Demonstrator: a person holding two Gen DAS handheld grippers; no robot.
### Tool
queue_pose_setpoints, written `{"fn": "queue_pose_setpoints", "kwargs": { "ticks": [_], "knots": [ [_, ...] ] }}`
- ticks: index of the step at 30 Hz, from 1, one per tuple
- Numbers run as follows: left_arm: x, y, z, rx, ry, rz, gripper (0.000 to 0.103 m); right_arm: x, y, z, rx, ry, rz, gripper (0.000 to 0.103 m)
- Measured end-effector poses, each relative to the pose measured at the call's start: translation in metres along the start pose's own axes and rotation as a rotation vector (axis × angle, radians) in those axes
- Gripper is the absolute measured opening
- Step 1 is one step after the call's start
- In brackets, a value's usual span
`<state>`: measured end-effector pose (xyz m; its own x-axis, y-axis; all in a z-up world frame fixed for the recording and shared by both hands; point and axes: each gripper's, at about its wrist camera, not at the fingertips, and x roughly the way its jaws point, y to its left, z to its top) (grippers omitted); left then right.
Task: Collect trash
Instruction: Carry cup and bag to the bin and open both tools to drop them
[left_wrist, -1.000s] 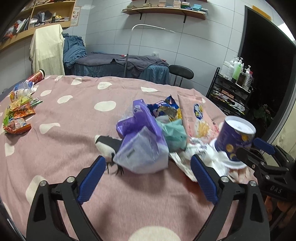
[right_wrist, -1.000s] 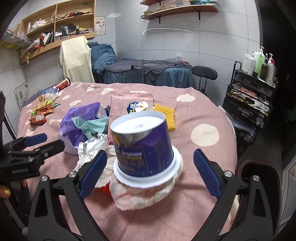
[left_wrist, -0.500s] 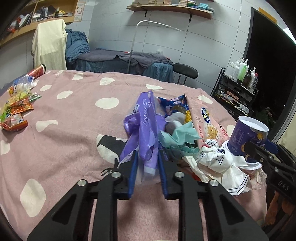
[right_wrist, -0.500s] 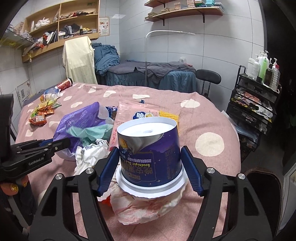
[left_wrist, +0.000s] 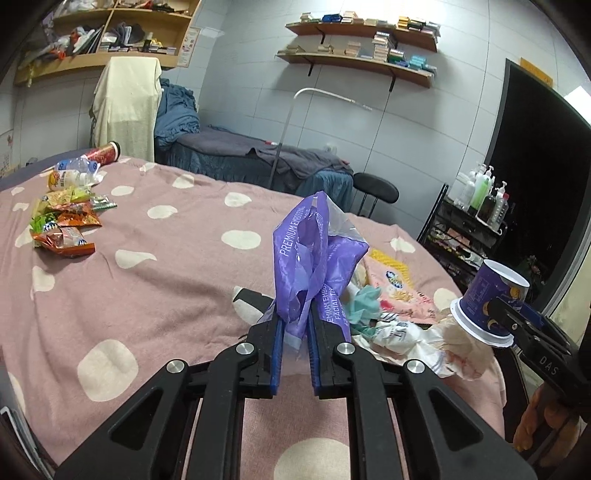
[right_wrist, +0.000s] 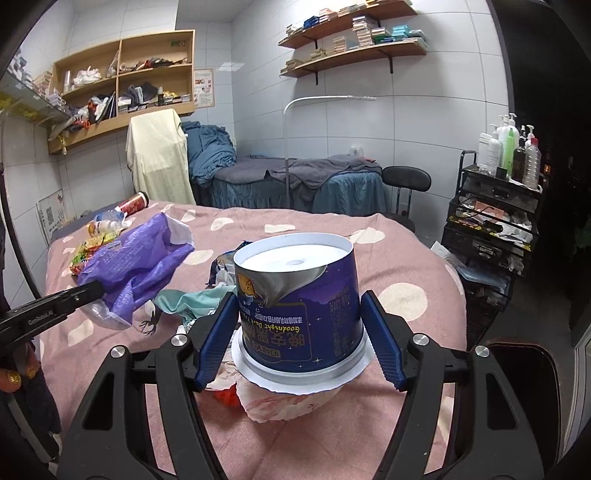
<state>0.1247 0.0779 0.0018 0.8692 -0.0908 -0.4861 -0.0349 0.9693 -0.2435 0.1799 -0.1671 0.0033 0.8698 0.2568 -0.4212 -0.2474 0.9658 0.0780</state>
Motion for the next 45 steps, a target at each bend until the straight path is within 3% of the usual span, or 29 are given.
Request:
{"fn": "queue_pose_setpoints", "kwargs": {
  "ticks": [7, 16, 20, 25, 34, 43, 45],
  "knots": [
    [-0.019, -0.029, 0.0, 0.034, -0.051, -0.094, 0.012, -0.034, -0.026, -0.008, 0.062, -0.055, -0.069, 0.068],
    [-0.011, -0.104, -0.013, 0.152, -0.016, -0.31, 0.012, -0.074, -0.1, -0.032, 0.199, -0.064, -0.253, 0.068],
    [-0.001, -0.138, -0.023, 0.205, 0.02, -0.395, 0.012, -0.08, -0.136, -0.048, 0.244, -0.014, -0.343, 0.068],
    [0.018, -0.176, -0.038, 0.261, 0.094, -0.483, 0.012, -0.065, -0.176, -0.078, 0.293, 0.114, -0.427, 0.068],
    [0.043, -0.224, -0.064, 0.333, 0.207, -0.535, 0.012, -0.019, -0.236, -0.133, 0.459, 0.356, -0.47, 0.068],
    [0.056, -0.25, -0.076, 0.372, 0.271, -0.549, 0.012, -0.016, -0.242, -0.154, 0.482, 0.398, -0.484, 0.07],
    [0.058, -0.253, -0.078, 0.374, 0.282, -0.548, 0.012, -0.019, -0.243, -0.153, 0.487, 0.384, -0.485, 0.082]
  ]
}}
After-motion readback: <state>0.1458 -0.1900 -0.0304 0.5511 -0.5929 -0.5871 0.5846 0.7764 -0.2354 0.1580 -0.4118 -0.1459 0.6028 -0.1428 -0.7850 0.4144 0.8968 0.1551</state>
